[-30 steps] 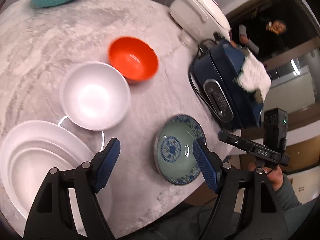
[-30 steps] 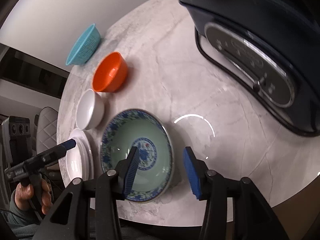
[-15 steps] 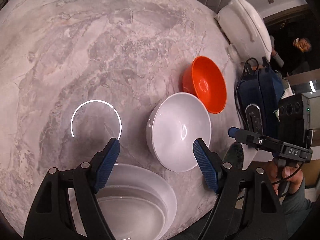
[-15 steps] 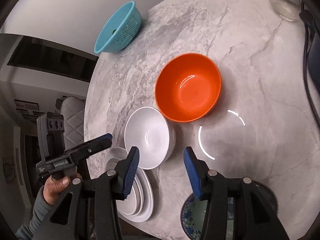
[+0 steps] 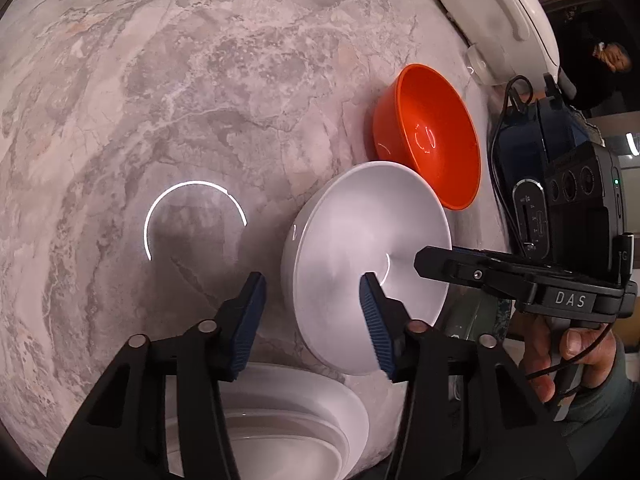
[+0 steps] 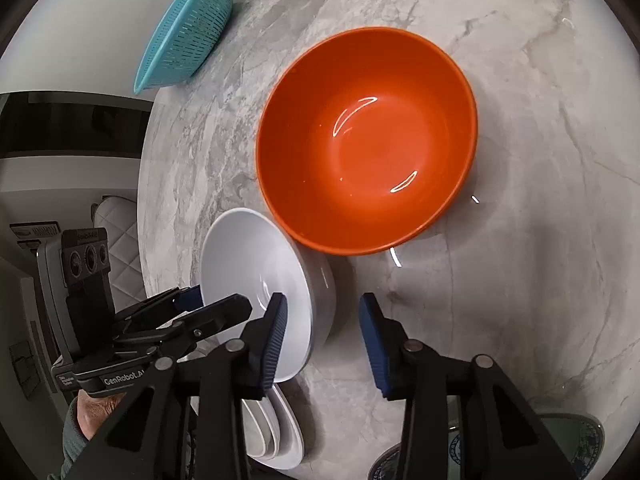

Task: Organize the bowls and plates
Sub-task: 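Move both grippers to the rim of the white bowl, then grip the white bowl with both grippers and carry it to the patterned bowl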

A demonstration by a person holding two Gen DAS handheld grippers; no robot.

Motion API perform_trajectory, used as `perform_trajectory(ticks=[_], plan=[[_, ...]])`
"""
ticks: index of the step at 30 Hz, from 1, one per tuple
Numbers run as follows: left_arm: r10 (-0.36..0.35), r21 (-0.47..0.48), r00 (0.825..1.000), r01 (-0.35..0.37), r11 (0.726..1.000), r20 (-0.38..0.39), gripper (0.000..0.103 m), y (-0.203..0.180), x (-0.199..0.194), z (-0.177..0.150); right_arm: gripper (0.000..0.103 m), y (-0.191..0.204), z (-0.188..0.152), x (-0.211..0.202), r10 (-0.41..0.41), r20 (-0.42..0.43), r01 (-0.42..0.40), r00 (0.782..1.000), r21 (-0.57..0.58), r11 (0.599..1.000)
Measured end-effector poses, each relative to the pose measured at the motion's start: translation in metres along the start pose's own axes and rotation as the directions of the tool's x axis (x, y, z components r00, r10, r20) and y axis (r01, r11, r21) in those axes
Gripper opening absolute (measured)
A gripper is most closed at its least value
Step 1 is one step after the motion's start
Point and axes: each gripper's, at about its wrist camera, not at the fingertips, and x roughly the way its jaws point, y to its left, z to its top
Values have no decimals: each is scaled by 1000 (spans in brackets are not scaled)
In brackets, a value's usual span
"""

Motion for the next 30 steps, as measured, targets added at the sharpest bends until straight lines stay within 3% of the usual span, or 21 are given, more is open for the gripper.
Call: perform_trajectory(ticks=[5,7,11,21,30], plan=[[10,-29,1000,-11,1000,-9,14,7,12,3,22,-3,0,6,-17,-13,17,1000,-5,1000],[6,-34,1000,-6,999,-3,14,9,14,2,16,-2,1,8,-12,-14,12,1000,-21,1000],[28,-34,1000,-28,999,-2,12,9,12,3,15,7,2,9,-52,-5,51,999,-64,997],[11,-54,1000,-9,998,29,12,2,-24,2,14,16,2,-4,-28,7,28,1000,-71,997],[-1,9,998,1,1000,55,13,-50,-57,-13,14,24,-9,-50,-2,49,5,999,-76,997]])
